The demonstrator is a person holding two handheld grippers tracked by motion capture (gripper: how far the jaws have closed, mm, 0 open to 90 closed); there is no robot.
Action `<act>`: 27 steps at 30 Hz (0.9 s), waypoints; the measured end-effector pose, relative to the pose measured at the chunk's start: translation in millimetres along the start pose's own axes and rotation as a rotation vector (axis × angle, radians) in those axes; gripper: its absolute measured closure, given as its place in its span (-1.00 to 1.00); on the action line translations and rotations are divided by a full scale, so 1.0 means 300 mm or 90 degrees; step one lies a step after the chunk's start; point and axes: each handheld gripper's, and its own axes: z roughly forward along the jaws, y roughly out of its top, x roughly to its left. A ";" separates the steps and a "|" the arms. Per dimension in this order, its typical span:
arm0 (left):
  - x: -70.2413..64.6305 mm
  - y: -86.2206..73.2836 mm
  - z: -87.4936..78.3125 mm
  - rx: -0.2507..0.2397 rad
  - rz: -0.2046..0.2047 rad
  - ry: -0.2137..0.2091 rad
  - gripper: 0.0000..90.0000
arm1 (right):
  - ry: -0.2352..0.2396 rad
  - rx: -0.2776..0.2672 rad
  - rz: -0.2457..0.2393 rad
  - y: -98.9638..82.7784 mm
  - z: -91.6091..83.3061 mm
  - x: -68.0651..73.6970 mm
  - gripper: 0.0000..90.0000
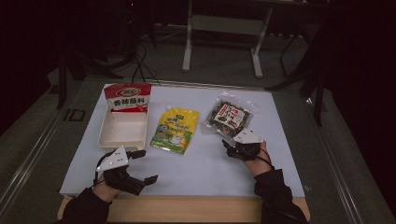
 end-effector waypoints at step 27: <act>0.033 -0.015 0.002 0.004 -0.022 -0.007 -0.94 | -0.088 0.081 -0.122 -0.067 0.120 0.000 0.14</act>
